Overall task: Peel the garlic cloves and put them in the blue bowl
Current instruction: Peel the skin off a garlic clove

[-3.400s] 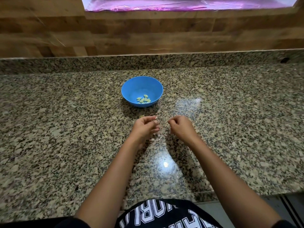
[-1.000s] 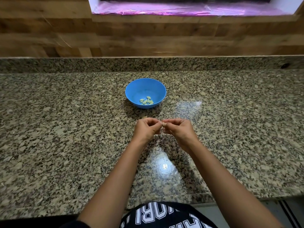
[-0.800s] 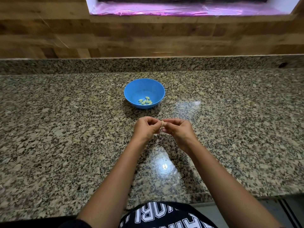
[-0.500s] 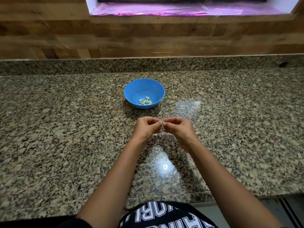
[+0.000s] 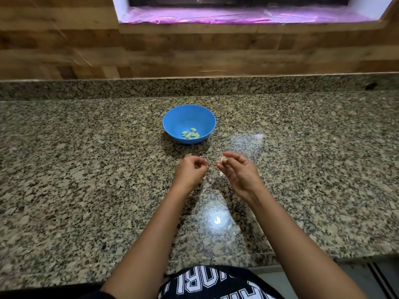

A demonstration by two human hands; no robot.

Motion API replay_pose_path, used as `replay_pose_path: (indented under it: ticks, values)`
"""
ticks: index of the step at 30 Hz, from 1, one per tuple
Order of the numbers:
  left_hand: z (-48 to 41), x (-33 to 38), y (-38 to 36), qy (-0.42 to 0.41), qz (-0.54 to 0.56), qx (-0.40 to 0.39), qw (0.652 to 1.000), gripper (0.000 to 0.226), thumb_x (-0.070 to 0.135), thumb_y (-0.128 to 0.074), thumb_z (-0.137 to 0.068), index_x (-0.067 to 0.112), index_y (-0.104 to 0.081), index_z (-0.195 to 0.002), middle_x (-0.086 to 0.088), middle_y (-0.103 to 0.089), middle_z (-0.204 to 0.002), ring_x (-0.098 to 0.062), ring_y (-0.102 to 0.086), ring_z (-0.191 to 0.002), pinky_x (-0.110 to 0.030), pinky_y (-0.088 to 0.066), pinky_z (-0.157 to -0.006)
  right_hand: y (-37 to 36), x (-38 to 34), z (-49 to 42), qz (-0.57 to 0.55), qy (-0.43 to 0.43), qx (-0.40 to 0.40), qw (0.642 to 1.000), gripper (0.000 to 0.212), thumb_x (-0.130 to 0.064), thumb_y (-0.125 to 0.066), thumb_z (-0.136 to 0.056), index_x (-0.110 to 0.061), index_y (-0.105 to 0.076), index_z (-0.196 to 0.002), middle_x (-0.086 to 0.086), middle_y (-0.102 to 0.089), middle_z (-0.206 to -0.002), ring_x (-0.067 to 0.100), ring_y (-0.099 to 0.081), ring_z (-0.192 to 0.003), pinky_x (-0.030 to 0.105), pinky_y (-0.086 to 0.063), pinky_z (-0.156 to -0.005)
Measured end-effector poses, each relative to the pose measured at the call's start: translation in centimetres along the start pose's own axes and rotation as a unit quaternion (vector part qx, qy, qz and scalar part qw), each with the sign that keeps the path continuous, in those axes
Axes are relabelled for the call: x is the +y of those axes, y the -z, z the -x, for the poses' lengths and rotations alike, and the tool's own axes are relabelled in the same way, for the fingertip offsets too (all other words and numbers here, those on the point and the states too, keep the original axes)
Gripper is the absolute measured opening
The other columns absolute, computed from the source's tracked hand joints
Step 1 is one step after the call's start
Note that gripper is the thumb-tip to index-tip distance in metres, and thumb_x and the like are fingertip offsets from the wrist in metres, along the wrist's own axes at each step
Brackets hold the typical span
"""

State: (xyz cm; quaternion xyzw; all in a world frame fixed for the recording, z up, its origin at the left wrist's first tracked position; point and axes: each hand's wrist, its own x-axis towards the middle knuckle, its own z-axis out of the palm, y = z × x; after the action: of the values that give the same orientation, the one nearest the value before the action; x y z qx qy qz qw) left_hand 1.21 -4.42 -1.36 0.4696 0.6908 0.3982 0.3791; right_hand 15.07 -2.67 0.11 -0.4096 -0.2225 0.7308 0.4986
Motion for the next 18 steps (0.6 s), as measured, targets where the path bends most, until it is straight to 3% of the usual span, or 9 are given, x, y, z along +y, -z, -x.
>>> replay_pose_path:
  ticks: [5, 8, 12, 18]
  values:
    - [0.2, 1.0, -0.1, -0.008, 0.044, -0.009, 0.999, 0.012, 0.017, -0.067, -0.086, 0.010, -0.068, -0.095, -0.007, -0.069, -0.092, -0.019, -0.065, -0.082, -0.033, -0.058, -0.073, 0.1, 0.1, 0.2, 0.021, -0.049, -0.031, 0.998, 0.014, 0.012, -0.053, -0.085, 0.004, -0.060, -0.094, 0.017, -0.062, -0.090, 0.020, -0.064, -0.076, 0.024, -0.058, -0.071]
    - [0.1, 0.9, -0.3, 0.004, 0.060, -0.016, 0.998, 0.011, 0.015, -0.068, -0.085, 0.008, -0.067, -0.093, -0.008, -0.069, -0.090, -0.018, -0.065, -0.080, -0.033, -0.057, -0.073, 0.3, 0.2, 0.2, 0.035, -0.028, -0.023, 0.999, 0.018, 0.016, -0.054, -0.082, 0.005, -0.059, -0.095, 0.014, -0.064, -0.084, 0.018, -0.066, -0.073, 0.025, -0.057, -0.073]
    - [0.2, 1.0, -0.4, 0.010, 0.134, -0.051, 0.990, 0.008, 0.008, -0.064, -0.087, 0.007, -0.067, -0.094, -0.002, -0.067, -0.083, -0.009, -0.062, -0.073, -0.017, -0.051, -0.063, 0.3, 0.1, 0.1, 0.073, 0.002, -0.025, 0.997, 0.025, 0.014, -0.056, -0.082, 0.009, -0.057, -0.106, 0.015, -0.066, -0.086, 0.018, -0.067, -0.073, 0.023, -0.058, -0.070]
    - [-0.1, 1.3, -0.4, 0.020, 0.180, -0.035, 0.983, 0.009, 0.008, -0.071, -0.080, 0.003, -0.069, -0.088, -0.003, -0.067, -0.073, -0.008, -0.058, -0.061, -0.016, -0.050, -0.056, 0.2, 0.0, 0.0, 0.169, 0.054, -0.015, 0.984, 0.016, 0.008, -0.061, -0.081, 0.002, -0.058, -0.095, 0.016, -0.065, -0.085, 0.024, -0.065, -0.077, 0.027, -0.057, -0.073]
